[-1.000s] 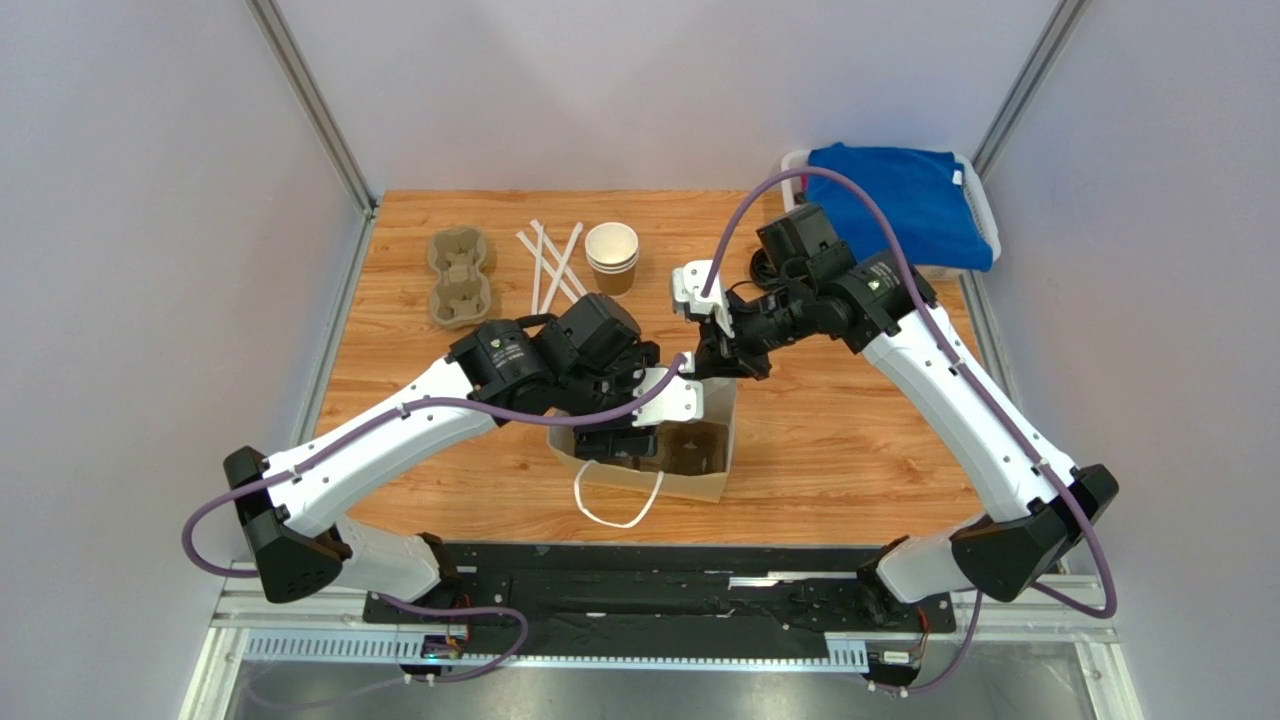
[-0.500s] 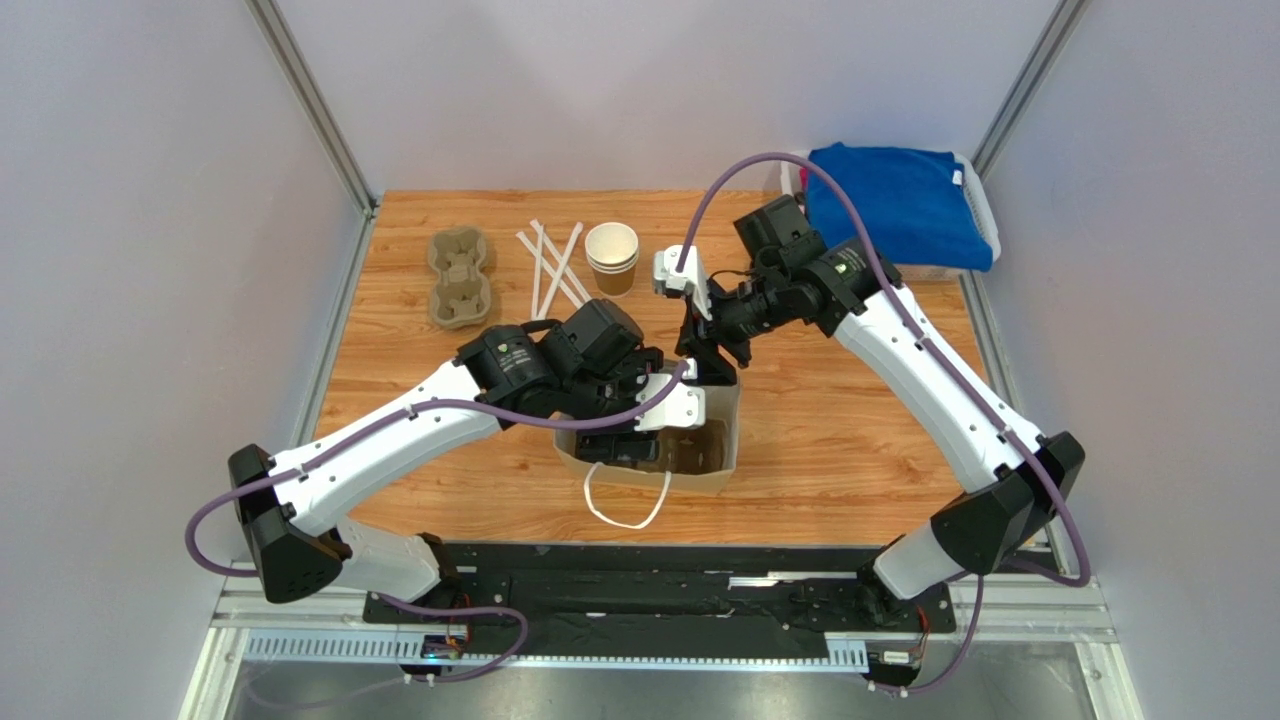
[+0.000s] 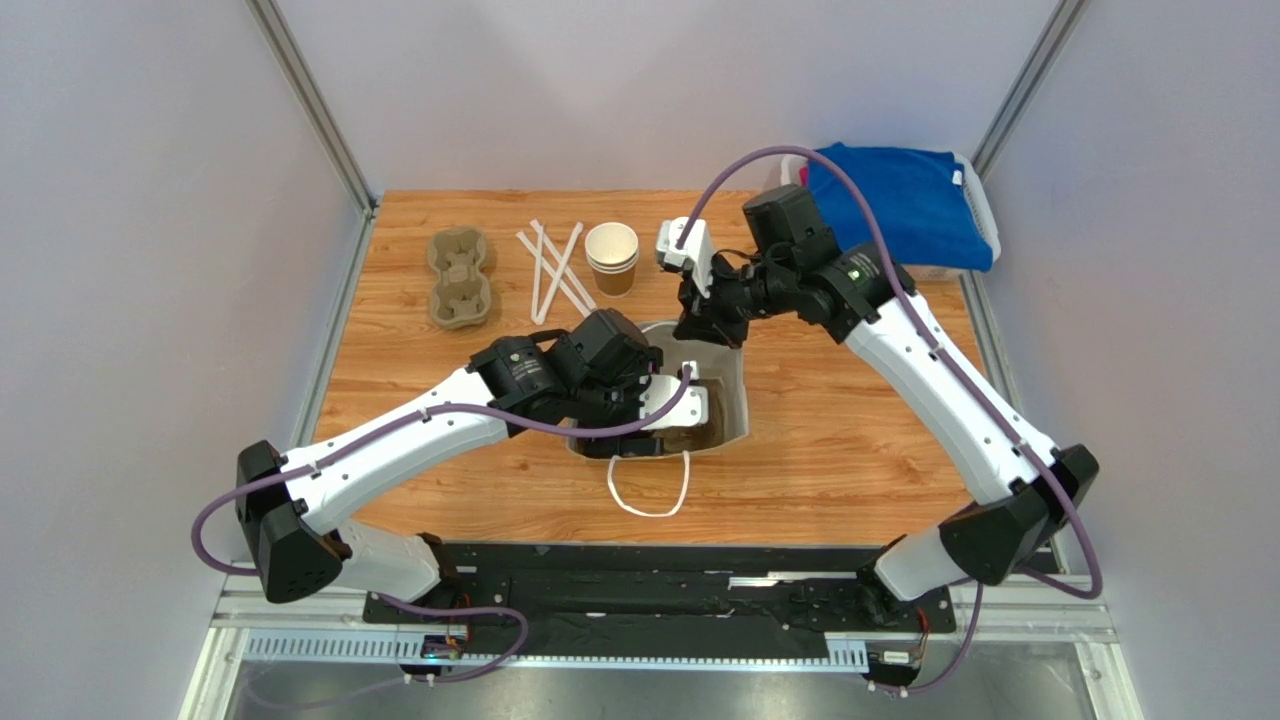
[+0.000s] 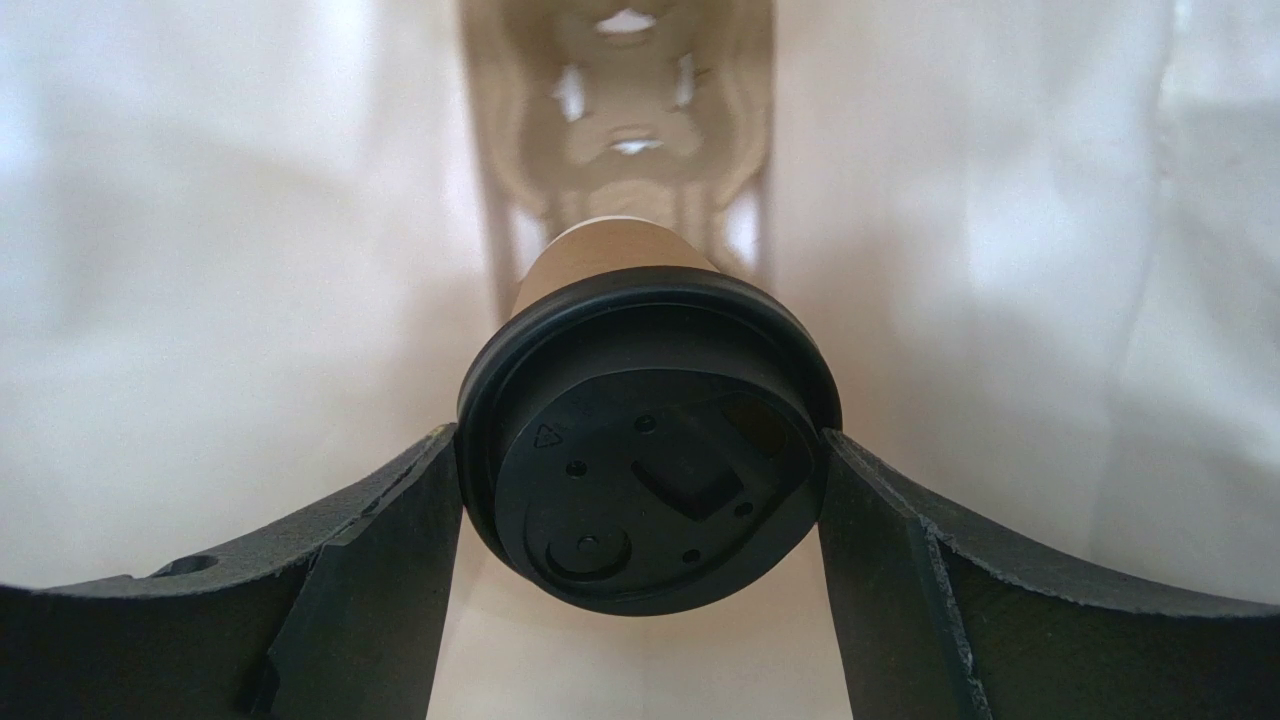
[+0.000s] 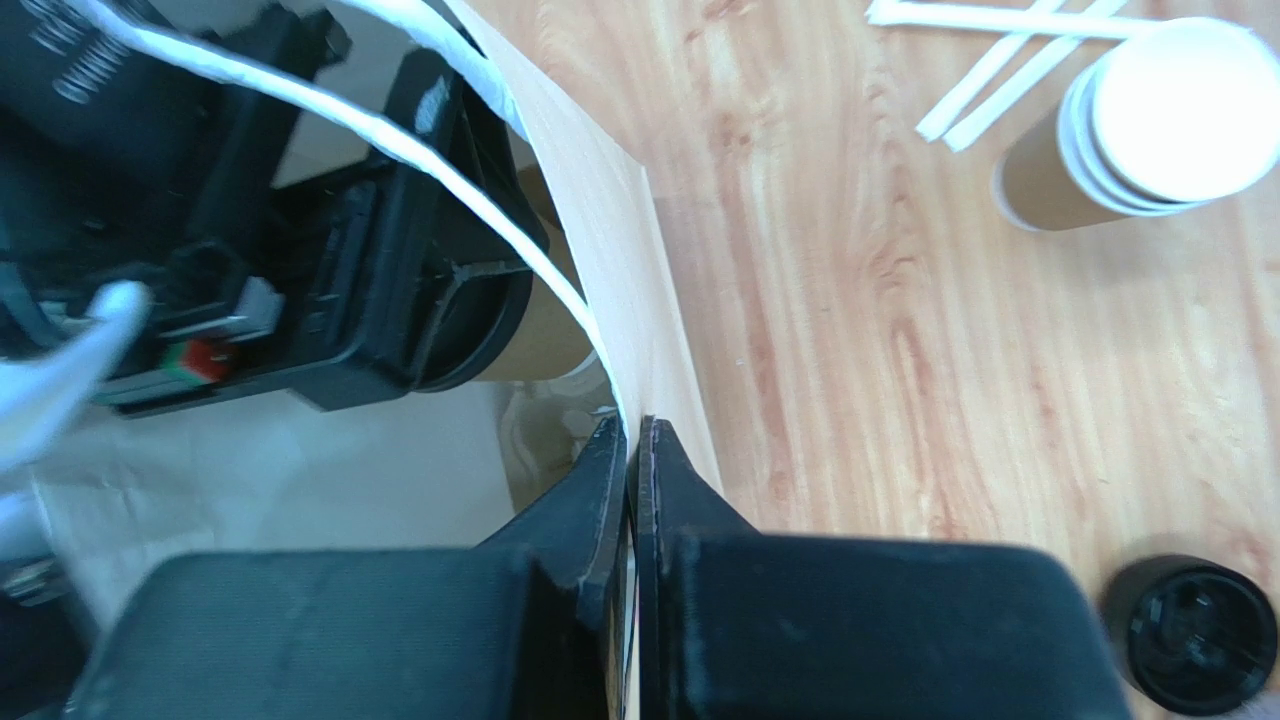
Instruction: Pack the takeout coffee
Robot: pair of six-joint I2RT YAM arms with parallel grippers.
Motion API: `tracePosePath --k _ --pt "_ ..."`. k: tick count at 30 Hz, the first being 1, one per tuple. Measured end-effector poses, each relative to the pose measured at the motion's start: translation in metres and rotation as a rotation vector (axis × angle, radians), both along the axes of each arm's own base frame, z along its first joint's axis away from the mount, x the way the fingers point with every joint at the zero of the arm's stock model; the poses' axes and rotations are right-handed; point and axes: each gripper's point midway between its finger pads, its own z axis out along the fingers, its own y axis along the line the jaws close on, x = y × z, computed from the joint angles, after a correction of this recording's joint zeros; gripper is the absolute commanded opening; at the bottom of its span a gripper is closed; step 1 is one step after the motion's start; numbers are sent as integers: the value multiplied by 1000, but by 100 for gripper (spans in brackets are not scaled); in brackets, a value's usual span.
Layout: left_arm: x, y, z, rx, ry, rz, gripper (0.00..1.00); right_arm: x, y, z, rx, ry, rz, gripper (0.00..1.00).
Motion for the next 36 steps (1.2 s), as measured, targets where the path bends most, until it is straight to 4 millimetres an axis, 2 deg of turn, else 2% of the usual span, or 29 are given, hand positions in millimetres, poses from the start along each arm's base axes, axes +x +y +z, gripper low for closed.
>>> tracePosePath --k 4,8,12,16,21,28,33,36 --pt "7 -1 -5 -4 -29 20 31 -15 -4 12 32 -68 -15 0" --pt "9 3 -16 9 -63 38 31 -43 -9 -4 27 -114 -26 0" --pt "3 9 -28 26 -89 41 31 -53 -10 -16 20 -167 -55 0" --pt "3 16 -33 18 -132 51 31 -61 -6 -16 43 -251 -81 0" --pt "3 17 -31 -8 -178 52 31 -59 -5 -12 49 -326 -141 0" --pt "12 12 -33 -36 -237 66 31 -35 -9 4 63 -434 -255 0" --pt "14 17 -52 -17 -256 67 31 -37 -8 -9 42 -437 -252 0" --pt "16 20 -57 -7 -270 79 31 -41 -5 -12 43 -434 -239 0"
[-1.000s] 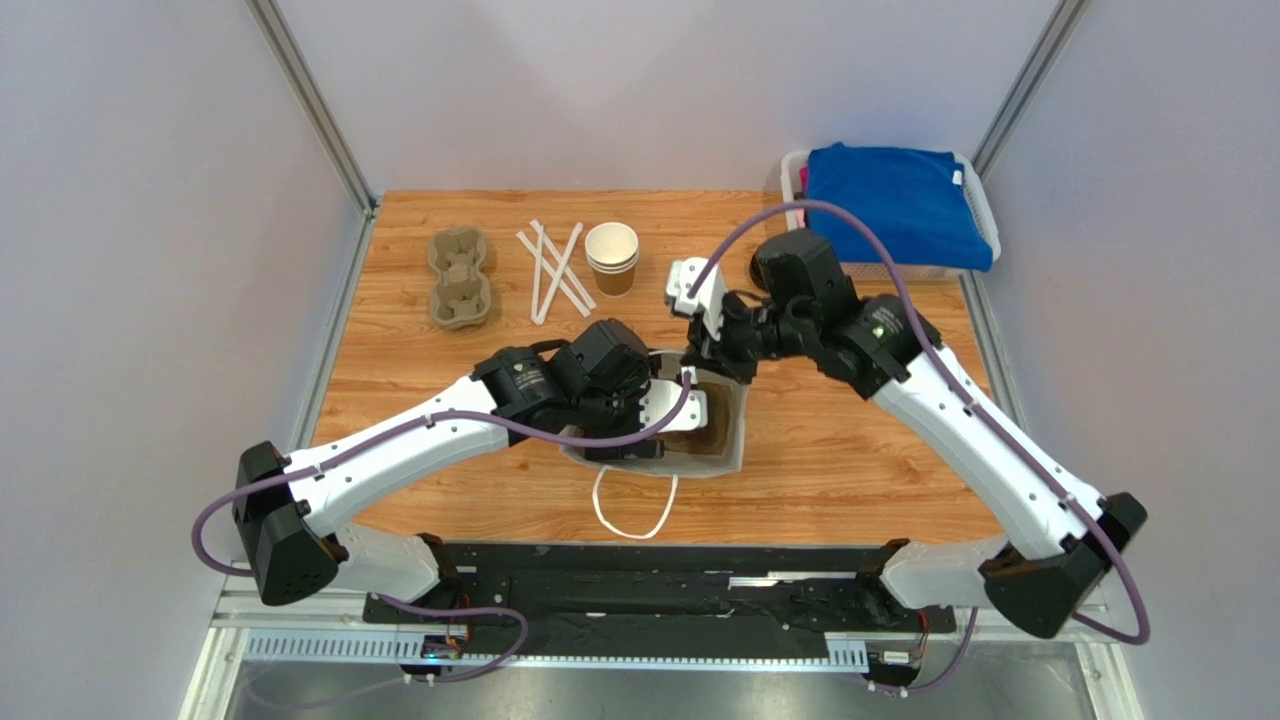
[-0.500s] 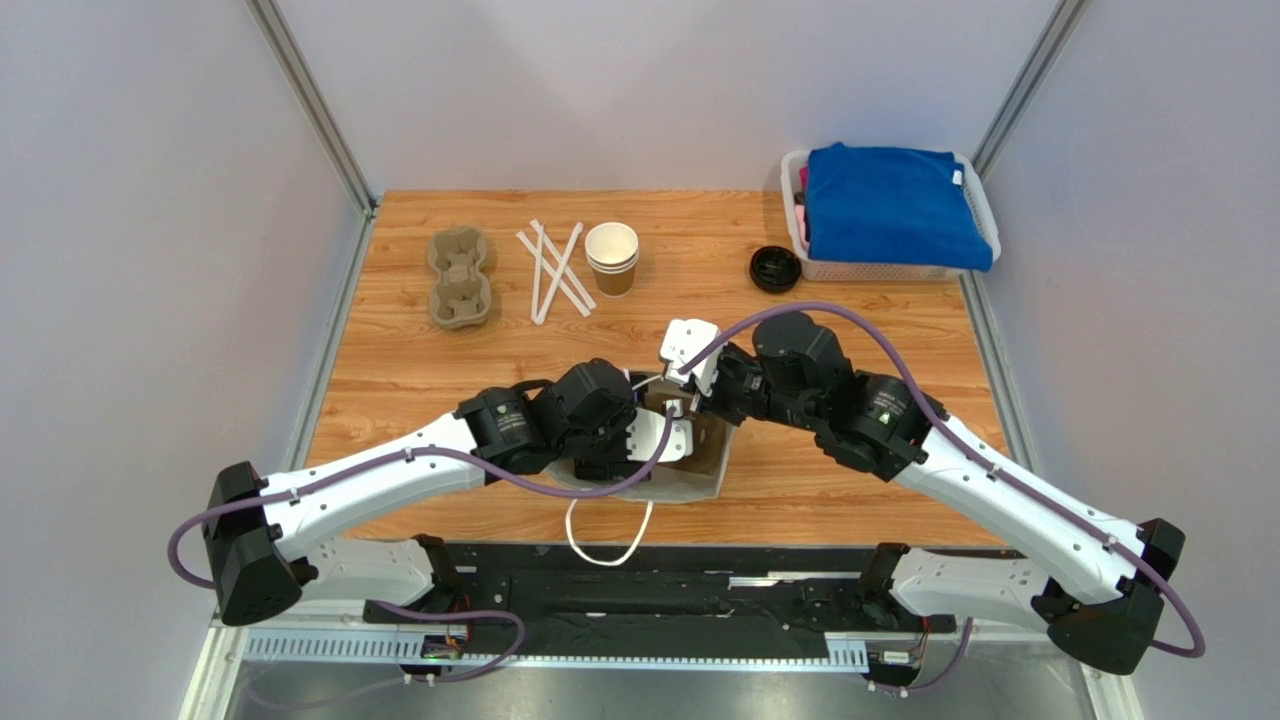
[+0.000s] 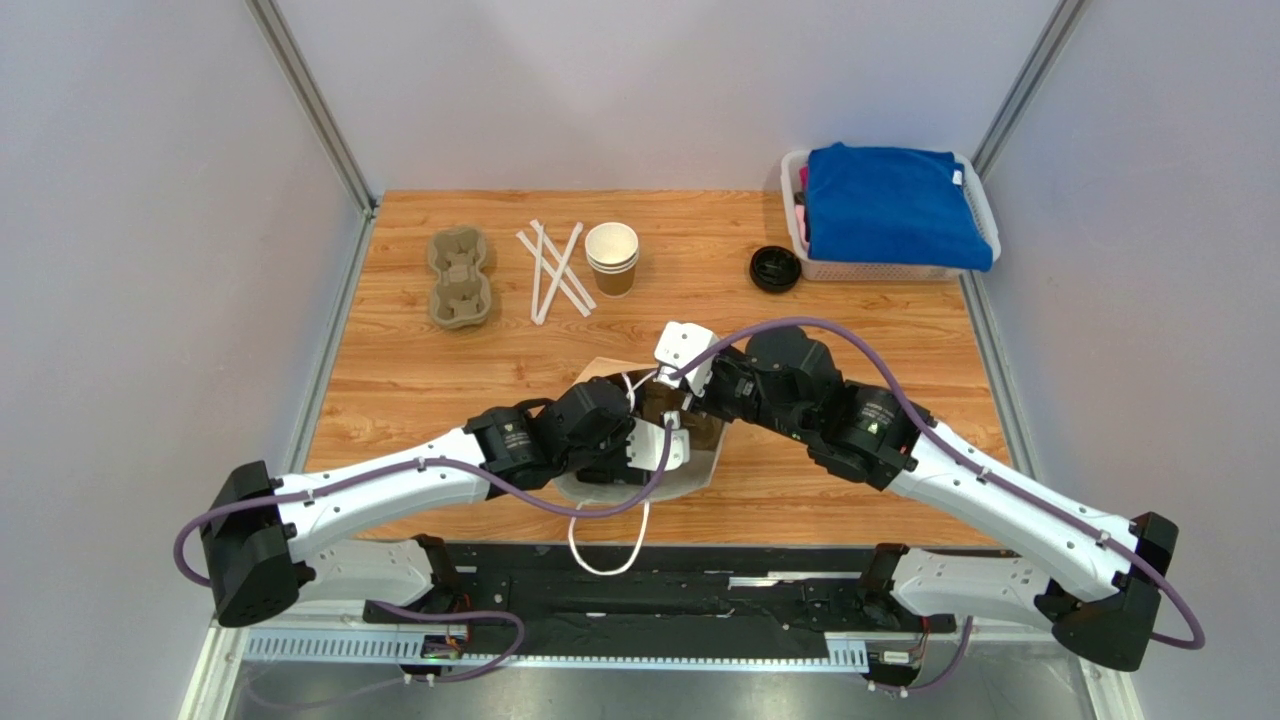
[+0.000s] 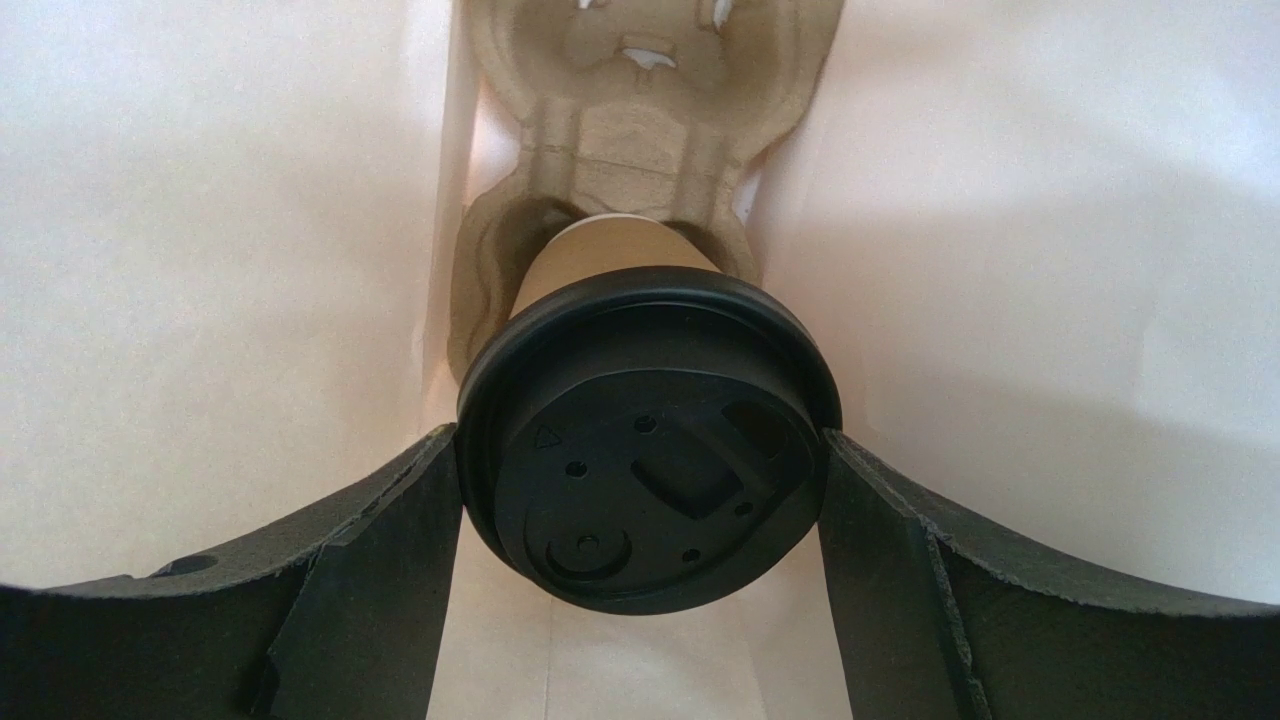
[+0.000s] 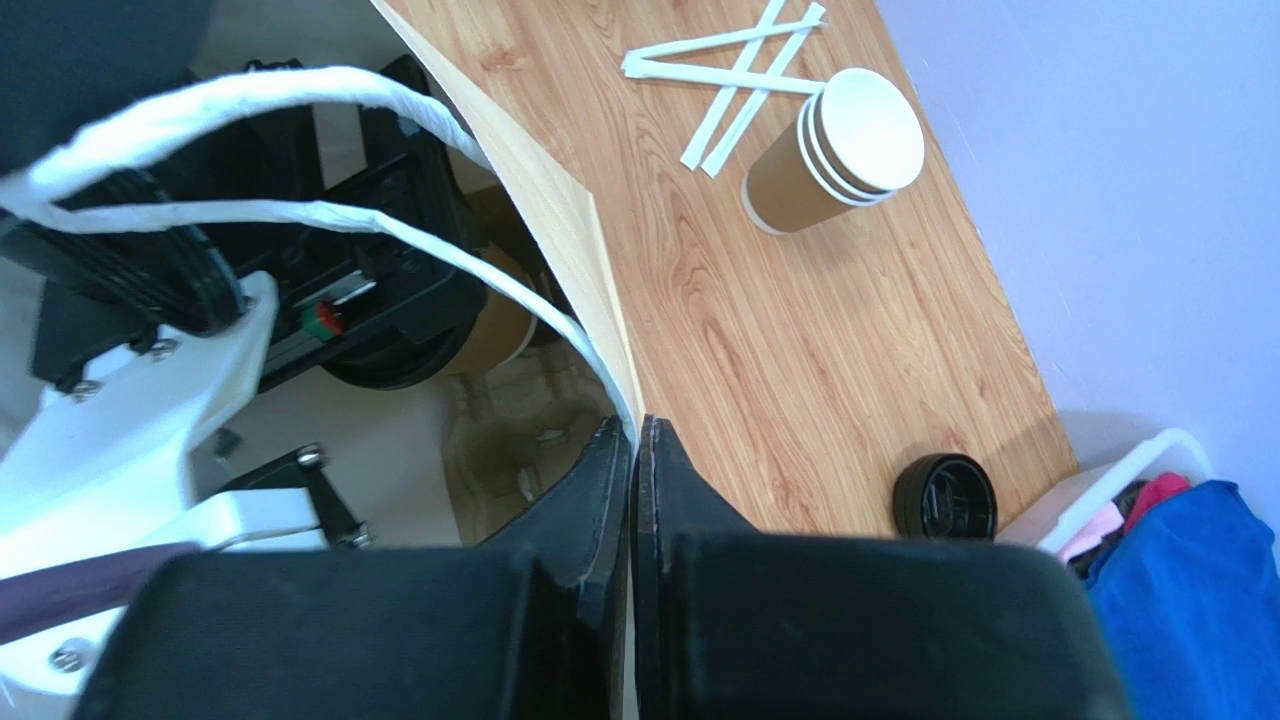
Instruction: Pack the takeout coffee
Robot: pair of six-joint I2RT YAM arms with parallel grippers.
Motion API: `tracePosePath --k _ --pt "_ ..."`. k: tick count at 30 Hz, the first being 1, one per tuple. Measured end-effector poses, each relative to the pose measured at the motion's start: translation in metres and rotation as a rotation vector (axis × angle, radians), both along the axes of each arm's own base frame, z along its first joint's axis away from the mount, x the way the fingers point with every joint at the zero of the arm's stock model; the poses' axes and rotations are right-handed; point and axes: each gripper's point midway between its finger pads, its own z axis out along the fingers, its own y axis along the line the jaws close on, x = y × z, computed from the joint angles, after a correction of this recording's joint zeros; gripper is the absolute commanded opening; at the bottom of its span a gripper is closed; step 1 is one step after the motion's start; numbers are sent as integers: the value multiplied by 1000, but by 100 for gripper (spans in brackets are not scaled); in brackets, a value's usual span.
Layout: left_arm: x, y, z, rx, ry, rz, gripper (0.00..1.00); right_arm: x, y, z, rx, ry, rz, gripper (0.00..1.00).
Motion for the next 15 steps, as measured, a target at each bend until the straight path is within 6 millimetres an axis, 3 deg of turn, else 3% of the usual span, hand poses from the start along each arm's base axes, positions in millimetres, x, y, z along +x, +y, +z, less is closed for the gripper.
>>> tracePosePath --k 15 --pt "8 11 4 -48 -144 -4 31 -9 8 -2 27 43 25 0"
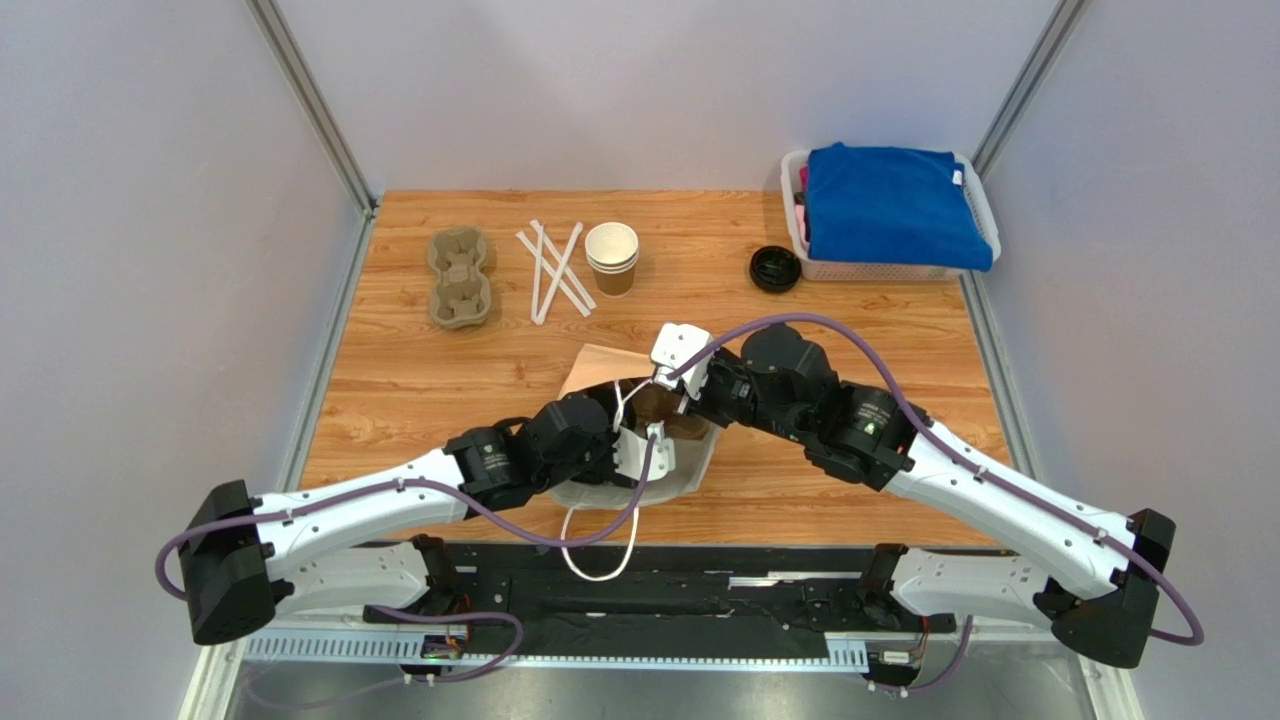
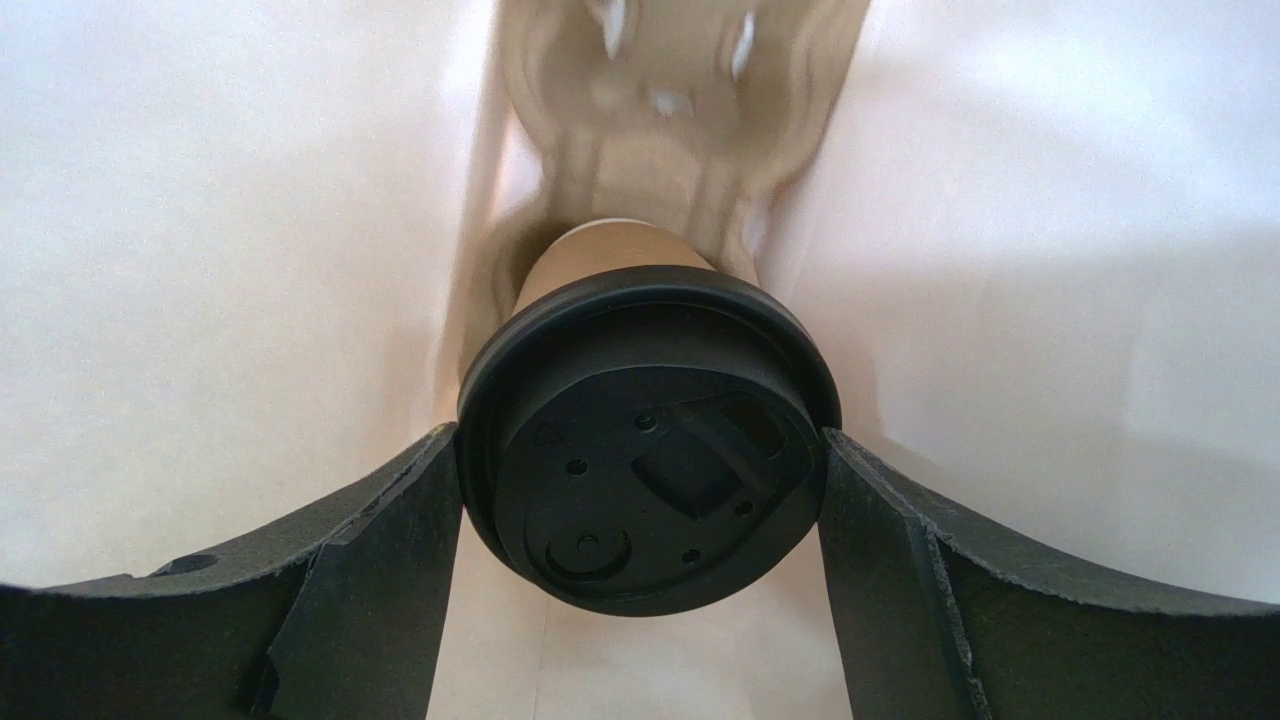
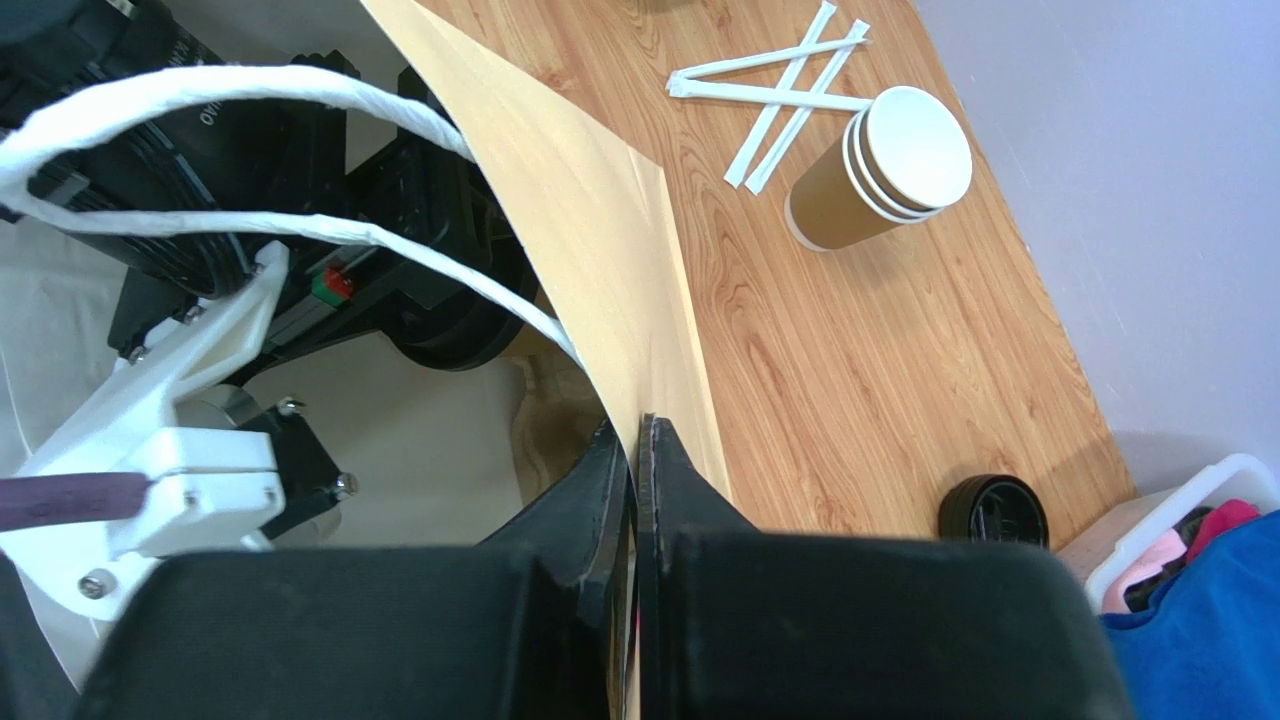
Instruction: Pack the takeout coffee
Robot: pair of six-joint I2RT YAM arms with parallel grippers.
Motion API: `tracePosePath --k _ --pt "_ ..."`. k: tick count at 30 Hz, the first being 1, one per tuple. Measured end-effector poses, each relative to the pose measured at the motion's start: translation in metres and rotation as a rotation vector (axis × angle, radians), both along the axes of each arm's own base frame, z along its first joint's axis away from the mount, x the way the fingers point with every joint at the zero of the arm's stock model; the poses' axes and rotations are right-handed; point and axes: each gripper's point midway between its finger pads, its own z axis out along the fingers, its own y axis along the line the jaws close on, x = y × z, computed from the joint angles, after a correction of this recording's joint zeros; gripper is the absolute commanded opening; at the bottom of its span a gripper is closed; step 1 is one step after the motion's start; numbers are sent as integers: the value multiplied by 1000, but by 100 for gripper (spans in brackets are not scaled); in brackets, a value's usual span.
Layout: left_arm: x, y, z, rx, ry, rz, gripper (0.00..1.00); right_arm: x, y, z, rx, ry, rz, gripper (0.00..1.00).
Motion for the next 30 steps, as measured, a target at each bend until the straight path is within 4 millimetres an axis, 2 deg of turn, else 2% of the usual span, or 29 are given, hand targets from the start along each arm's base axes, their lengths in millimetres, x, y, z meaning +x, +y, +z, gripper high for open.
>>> tracePosePath --k 5,12,25,30 --pt "-1 1 14 -25 -32 -20 31 2 4 2 25 31 -21 0" --pt "-5 2 11 -18 -18 -38 31 9 3 5 67 92 -56 0" --pt "-12 9 8 9 13 -50 30 -9 9 4 91 209 28 0" --pt "-6 12 6 19 49 -18 29 -14 11 3 92 241 49 0"
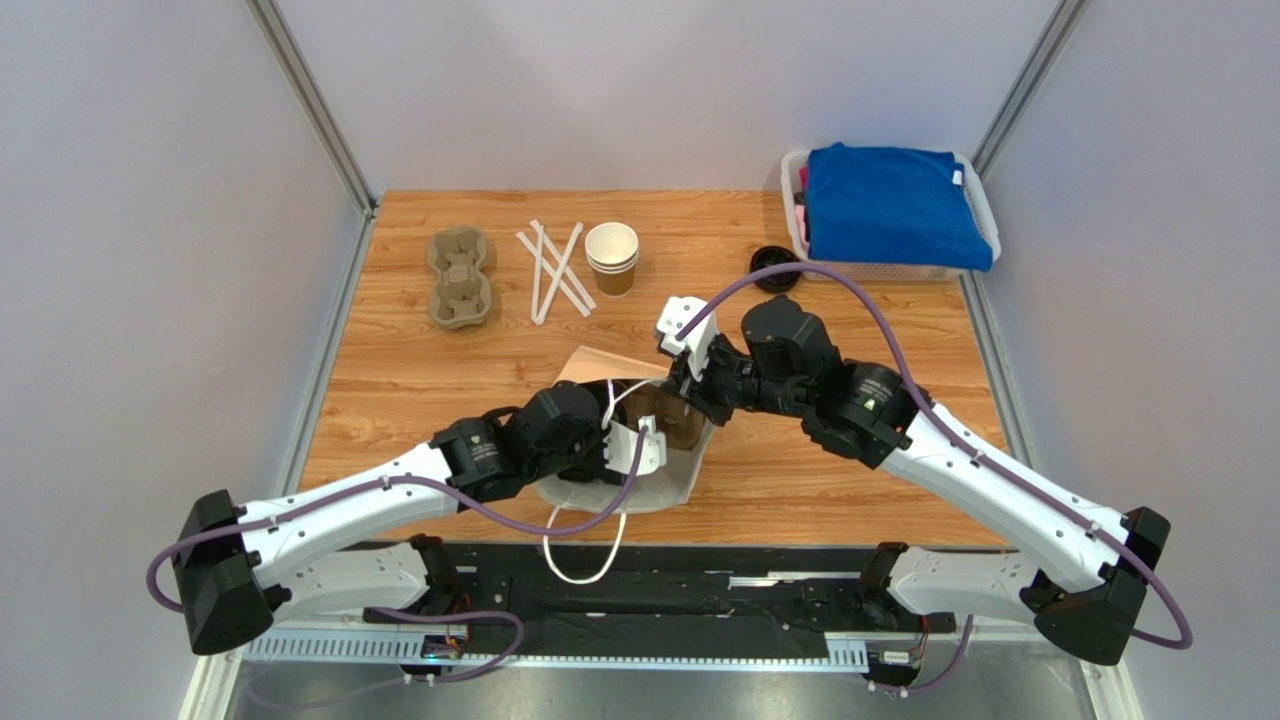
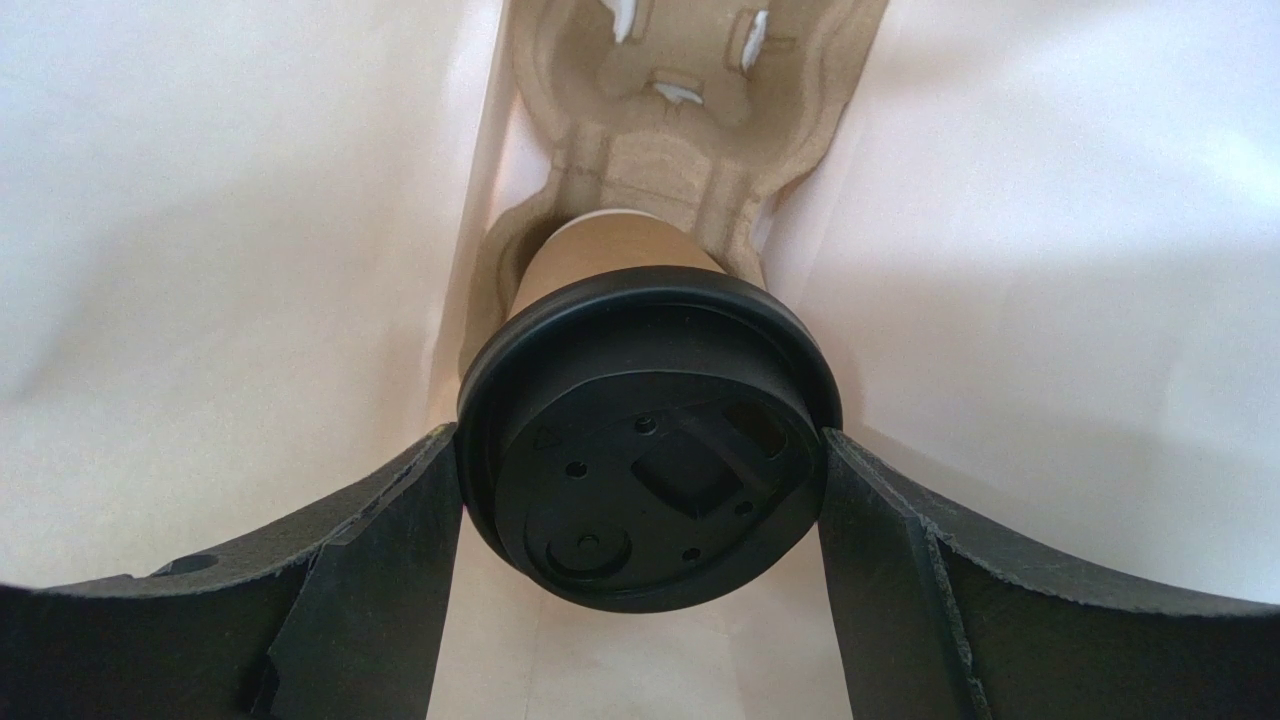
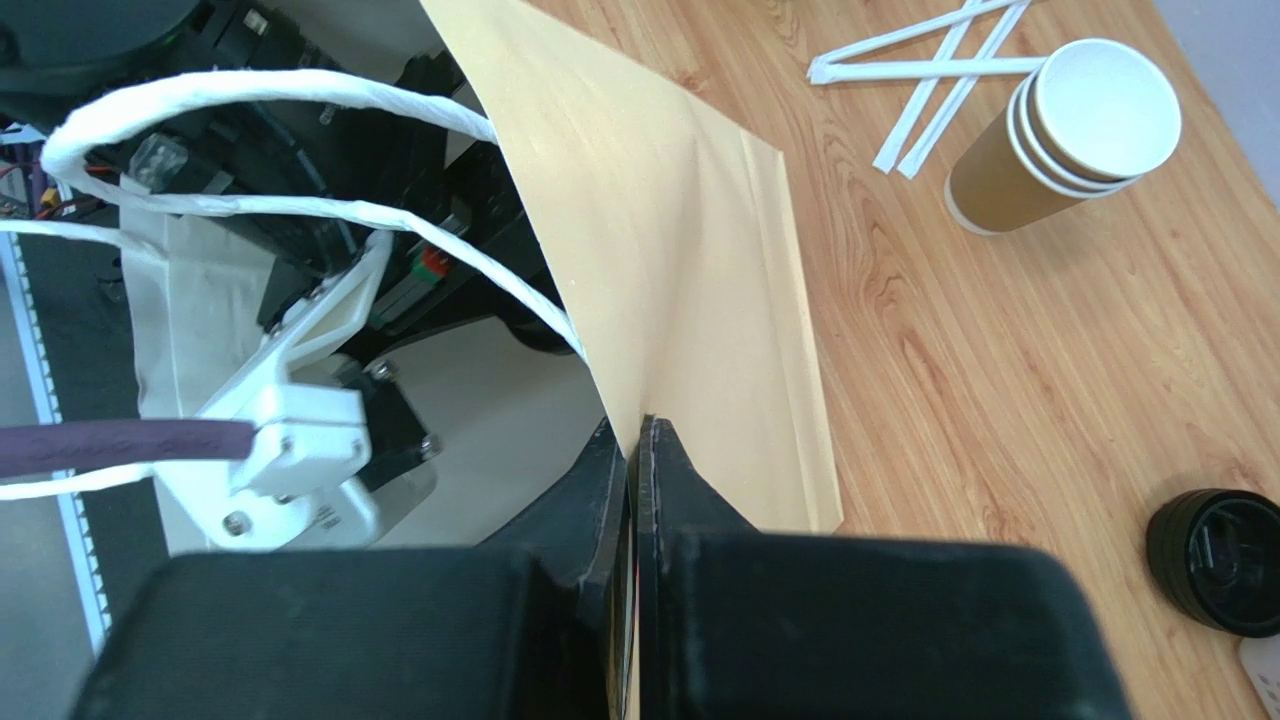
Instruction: Pack the takeout coffee
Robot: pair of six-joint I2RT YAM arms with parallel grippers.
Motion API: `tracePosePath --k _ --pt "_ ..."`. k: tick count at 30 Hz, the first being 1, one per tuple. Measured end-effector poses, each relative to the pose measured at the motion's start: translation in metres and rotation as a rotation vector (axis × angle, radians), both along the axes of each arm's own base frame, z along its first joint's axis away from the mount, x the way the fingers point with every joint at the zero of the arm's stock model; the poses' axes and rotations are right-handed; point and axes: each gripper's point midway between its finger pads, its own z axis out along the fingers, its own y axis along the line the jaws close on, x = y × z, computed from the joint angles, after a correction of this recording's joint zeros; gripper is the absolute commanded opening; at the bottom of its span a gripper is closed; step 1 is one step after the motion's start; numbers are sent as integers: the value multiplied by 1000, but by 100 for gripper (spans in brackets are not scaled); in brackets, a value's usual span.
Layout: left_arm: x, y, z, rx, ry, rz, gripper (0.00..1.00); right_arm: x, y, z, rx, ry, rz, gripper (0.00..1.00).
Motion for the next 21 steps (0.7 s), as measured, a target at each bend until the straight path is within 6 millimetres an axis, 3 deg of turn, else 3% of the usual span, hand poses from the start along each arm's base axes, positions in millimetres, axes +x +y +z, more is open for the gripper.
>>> tracePosePath --k 12,21 --pt "6 3 -3 32 33 25 26 -4 0 -4 -12 42 21 0" --pt "4 8 7 53 41 27 26 1 2 -2 -9 45 18 0"
